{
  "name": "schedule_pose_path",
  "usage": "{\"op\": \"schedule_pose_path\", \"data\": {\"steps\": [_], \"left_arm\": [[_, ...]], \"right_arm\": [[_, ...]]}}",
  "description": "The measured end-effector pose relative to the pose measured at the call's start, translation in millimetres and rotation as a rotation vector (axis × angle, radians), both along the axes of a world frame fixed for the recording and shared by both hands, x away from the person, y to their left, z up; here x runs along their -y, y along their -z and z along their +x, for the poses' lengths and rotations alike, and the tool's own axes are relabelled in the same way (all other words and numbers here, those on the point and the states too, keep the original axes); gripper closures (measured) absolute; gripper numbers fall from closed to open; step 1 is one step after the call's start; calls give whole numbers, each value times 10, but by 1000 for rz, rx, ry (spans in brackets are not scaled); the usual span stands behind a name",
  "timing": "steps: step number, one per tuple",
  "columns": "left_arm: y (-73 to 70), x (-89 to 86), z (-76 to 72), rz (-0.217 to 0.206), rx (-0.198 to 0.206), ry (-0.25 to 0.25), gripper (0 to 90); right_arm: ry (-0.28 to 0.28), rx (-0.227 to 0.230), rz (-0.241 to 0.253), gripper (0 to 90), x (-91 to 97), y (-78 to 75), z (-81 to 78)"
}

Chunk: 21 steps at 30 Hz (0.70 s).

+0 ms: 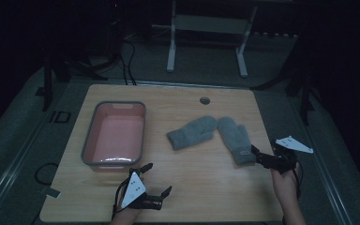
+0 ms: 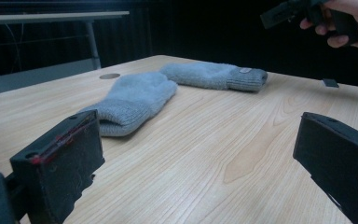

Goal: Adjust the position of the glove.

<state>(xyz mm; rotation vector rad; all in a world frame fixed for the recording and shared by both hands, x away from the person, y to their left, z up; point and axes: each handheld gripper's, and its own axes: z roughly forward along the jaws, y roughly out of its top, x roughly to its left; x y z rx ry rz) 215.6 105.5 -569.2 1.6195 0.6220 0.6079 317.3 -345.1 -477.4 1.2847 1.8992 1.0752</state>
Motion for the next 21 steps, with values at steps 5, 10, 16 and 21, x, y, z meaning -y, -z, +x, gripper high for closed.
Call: {"op": "schedule_pose_path", "data": {"steps": [5, 10, 16, 21], "left_arm": [[-6, -11, 0, -13, -6, 0, 17], [-7, -8, 7, -13, -20, -4, 17], [-8, -8, 10, -14, -28, -2, 17], [-17, -15, 7, -14, -38, 2, 17]], "right_arm": [[-23, -11, -28, 130, -83, -75, 92], [-65, 2, -19, 130, -227, -171, 200], [-124, -23, -19, 128, -508, -217, 388], [-190, -29, -10, 134, -737, -202, 552]]}}
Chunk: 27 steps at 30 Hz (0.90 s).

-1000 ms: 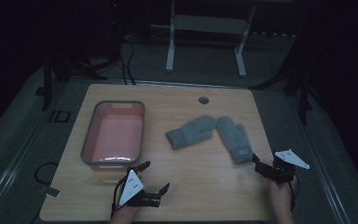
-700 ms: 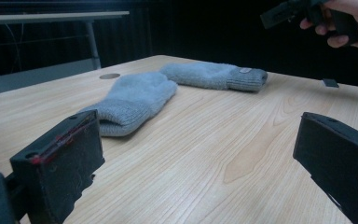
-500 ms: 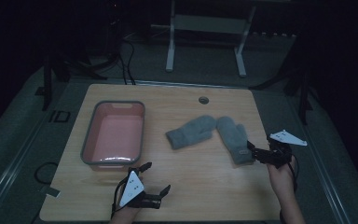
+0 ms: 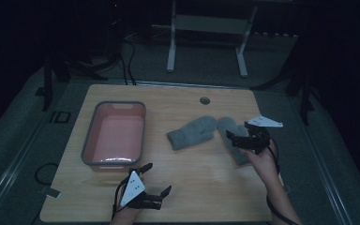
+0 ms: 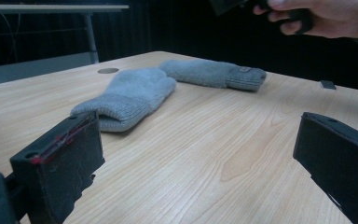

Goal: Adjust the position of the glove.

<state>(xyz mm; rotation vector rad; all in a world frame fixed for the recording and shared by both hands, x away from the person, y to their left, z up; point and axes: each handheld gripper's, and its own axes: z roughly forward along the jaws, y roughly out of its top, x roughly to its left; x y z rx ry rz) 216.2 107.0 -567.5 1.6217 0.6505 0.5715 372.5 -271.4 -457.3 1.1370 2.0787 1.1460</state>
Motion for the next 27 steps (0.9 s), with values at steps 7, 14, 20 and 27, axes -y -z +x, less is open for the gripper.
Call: {"op": "schedule_pose_path", "data": {"steps": [7, 14, 20, 27], "left_arm": [[-7, -1, -5, -1, -2, 1, 17], [-12, 6, -10, 1, 0, 7, 17], [-24, 1, -1, -32, -31, 6, 17], [-25, 0, -2, -30, -30, 9, 17]], "right_arm": [[-83, 5, -47, 151, -343, 47, 241], [-142, -17, -75, 184, -669, 164, 470], [-163, -29, -108, 211, -886, 304, 635], [-152, -77, -118, 226, -1038, 483, 787]]}}
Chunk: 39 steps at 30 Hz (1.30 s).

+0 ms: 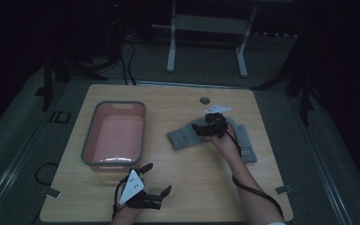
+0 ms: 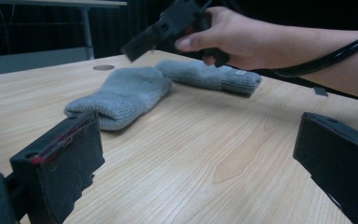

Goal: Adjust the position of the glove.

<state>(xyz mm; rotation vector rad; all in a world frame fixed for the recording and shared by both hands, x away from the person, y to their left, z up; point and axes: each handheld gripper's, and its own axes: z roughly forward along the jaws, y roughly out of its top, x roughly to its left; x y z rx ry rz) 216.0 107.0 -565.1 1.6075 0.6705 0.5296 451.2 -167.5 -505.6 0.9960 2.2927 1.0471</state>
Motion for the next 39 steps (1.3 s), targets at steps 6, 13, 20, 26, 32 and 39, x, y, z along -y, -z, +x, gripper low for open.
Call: {"op": "schedule_pose_path", "data": {"steps": [6, 13, 20, 26, 32, 39], "left_arm": [[-6, 10, -8, 11, 10, 9, 17], [-10, 5, -5, 13, 14, 6, 17], [-16, -2, -12, 12, 14, 2, 17], [-16, -3, -13, 13, 16, -1, 17], [-20, -18, -7, 9, 19, -7, 17], [-29, -42, -4, -2, 26, -26, 17]], "right_arm": [[33, -12, -22, 246, -43, 196, 97], [73, -22, -64, 344, -54, 430, 148], [58, -34, -50, 470, -56, 483, 147], [15, -59, -21, 748, -40, 475, 152], [-51, -93, 8, 838, -1, 318, 134], [-279, -41, 47, 847, 59, -50, -142]]}}
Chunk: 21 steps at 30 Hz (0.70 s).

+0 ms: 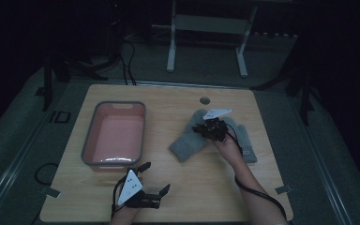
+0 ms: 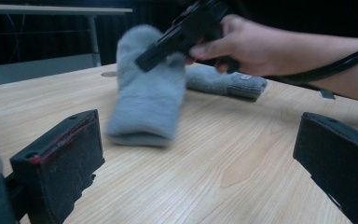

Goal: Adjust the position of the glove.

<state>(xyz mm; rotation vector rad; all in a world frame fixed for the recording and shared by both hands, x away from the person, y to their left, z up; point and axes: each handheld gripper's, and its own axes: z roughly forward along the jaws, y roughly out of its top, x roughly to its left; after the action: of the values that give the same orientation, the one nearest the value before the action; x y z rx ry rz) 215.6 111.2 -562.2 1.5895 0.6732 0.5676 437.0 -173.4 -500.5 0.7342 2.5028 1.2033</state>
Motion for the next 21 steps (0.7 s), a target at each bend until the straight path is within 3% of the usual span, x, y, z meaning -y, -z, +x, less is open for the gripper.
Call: {"op": "schedule_pose_path", "data": {"steps": [6, 8, 9, 10, 13, 14, 17, 19, 21], "left_arm": [[-9, -10, -4, -4, 9, -6, 17], [-10, -12, -5, -5, 9, -6, 17], [-10, -12, -5, -5, 9, -6, 17], [-10, -10, -7, -5, 9, -5, 17], [-8, -3, -7, -2, 8, -4, 17], [-8, -2, -9, 3, 9, 0, 17], [-10, -1, -14, 0, 10, 1, 17], [-10, -4, -14, 0, 10, 3, 17], [-10, -4, -10, 1, 7, 5, 17]], "right_arm": [[-205, 12, 56, 850, 24, -268, -265], [-274, -13, 84, 851, 10, -324, -333], [-274, -13, 84, 851, 10, -324, -333], [-334, -26, 107, 851, -29, -320, -367], [-372, -27, 72, 851, -101, -271, -382], [-413, -46, 36, 850, -201, -143, -359], [-436, -57, -13, 850, -303, 39, -316], [-440, -90, -17, 849, -354, 153, -264], [-437, -98, -60, 847, -405, 265, -210]]}}
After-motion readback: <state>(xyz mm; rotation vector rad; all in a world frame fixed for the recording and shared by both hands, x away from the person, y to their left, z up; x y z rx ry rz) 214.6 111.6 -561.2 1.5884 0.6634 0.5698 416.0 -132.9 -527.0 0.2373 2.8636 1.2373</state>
